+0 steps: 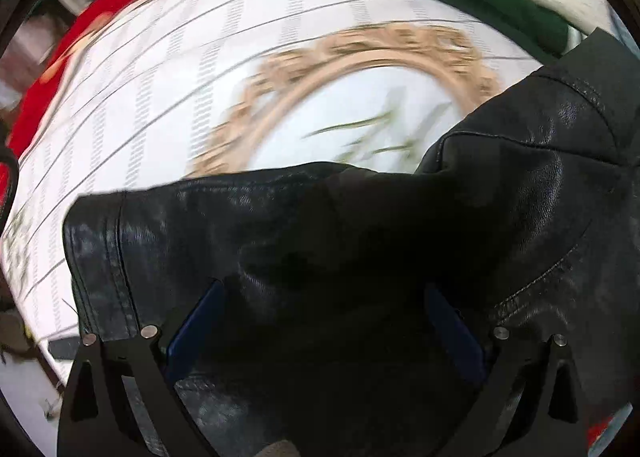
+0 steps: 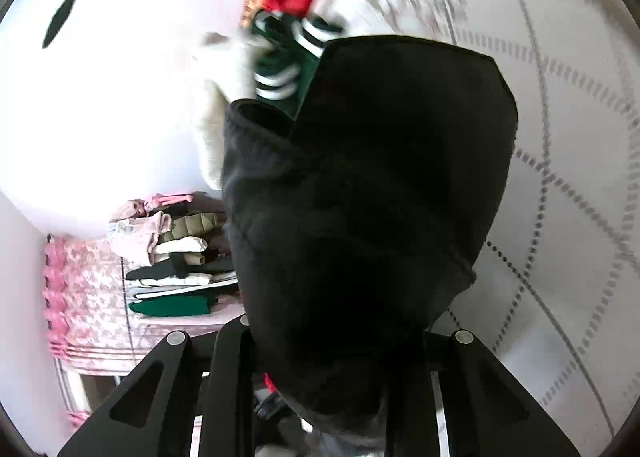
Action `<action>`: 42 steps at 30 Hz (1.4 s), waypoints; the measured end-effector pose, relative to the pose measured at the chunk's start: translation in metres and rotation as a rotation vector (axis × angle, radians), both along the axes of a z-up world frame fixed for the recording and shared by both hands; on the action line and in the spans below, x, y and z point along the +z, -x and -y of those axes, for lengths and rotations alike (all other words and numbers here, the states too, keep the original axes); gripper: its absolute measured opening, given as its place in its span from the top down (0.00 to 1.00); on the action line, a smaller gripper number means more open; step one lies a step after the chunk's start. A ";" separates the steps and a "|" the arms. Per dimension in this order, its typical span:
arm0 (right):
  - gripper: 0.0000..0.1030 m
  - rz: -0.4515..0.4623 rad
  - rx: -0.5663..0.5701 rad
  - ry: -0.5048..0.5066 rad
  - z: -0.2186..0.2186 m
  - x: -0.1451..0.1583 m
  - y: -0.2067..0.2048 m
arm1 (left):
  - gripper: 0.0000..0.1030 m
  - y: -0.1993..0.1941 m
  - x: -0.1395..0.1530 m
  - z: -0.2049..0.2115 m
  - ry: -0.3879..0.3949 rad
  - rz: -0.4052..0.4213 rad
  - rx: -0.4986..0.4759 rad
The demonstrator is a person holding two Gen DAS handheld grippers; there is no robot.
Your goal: Fold large clothes
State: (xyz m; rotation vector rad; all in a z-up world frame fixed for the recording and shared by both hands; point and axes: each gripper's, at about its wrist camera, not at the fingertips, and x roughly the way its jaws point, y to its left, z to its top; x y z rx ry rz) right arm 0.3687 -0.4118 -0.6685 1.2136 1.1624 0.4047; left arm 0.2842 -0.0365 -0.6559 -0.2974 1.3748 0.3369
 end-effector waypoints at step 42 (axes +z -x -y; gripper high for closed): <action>0.52 0.025 0.864 0.364 -0.282 0.109 -0.039 | 0.02 0.136 0.135 -0.175 -0.075 0.201 0.454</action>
